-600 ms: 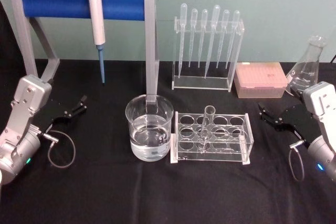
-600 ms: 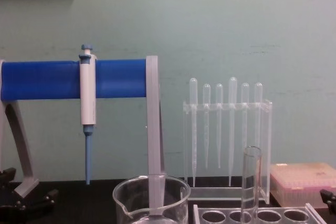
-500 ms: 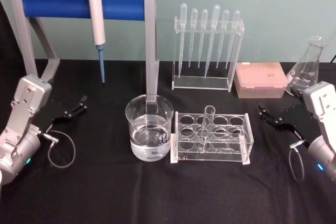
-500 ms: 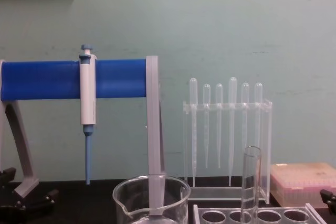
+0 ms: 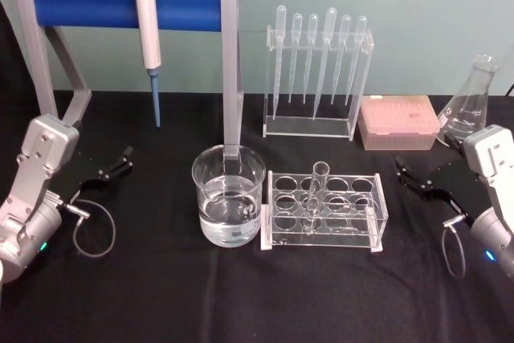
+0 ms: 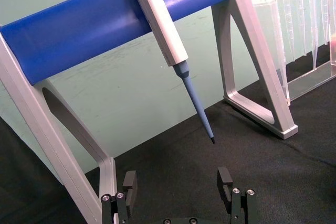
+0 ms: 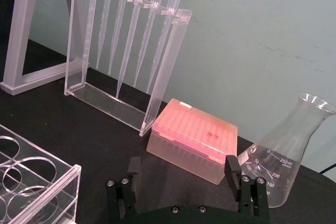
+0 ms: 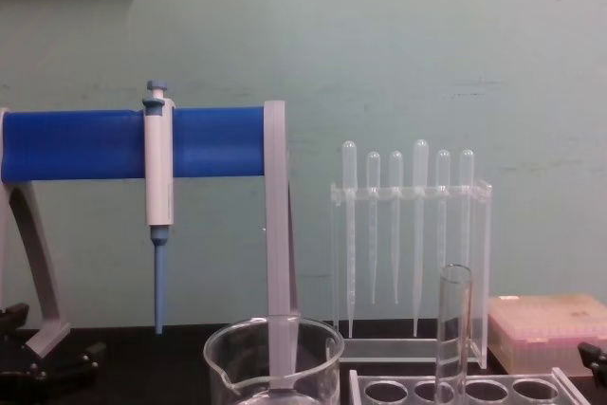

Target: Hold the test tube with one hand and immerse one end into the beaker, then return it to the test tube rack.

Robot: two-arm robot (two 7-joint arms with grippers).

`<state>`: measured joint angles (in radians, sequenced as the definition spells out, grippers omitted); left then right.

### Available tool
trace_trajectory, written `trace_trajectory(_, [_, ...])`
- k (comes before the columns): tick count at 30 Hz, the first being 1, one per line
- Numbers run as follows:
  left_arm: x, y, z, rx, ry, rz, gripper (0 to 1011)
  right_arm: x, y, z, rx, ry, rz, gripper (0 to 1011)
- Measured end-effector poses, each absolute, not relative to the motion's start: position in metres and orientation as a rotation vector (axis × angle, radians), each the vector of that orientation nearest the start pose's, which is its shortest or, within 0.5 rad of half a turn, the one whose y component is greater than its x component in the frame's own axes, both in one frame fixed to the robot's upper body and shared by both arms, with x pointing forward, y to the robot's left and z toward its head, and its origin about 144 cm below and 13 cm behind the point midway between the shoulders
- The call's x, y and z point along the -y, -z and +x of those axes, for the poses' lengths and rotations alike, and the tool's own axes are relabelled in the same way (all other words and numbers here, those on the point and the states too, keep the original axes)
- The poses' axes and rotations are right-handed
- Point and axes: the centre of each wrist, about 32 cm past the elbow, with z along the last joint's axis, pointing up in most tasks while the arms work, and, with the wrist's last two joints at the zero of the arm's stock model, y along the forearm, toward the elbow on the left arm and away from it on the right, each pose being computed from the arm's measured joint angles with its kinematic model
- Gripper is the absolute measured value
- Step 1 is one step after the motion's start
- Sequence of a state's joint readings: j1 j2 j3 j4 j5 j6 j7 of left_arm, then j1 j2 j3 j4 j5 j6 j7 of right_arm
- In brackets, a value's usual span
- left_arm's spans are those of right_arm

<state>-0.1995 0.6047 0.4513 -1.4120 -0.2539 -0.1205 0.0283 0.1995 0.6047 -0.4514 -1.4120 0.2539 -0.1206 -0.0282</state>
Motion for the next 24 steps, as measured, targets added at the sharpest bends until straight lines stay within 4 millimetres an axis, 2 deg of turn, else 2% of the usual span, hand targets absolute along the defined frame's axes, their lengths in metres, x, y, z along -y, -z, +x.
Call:
trace_trajectory(17, [-0.310,-1.140,0.489,0.285,-1.248,0.304,1000,0.310,-1.140,0.489,0.285,1.248,-0.305,1003])
trace_trajectory(24, [-0.310,-1.140,0.489,0.285,-1.248,0.305,1000,0.308,-1.172,0.479,0.296,1.185,-0.216,1003])
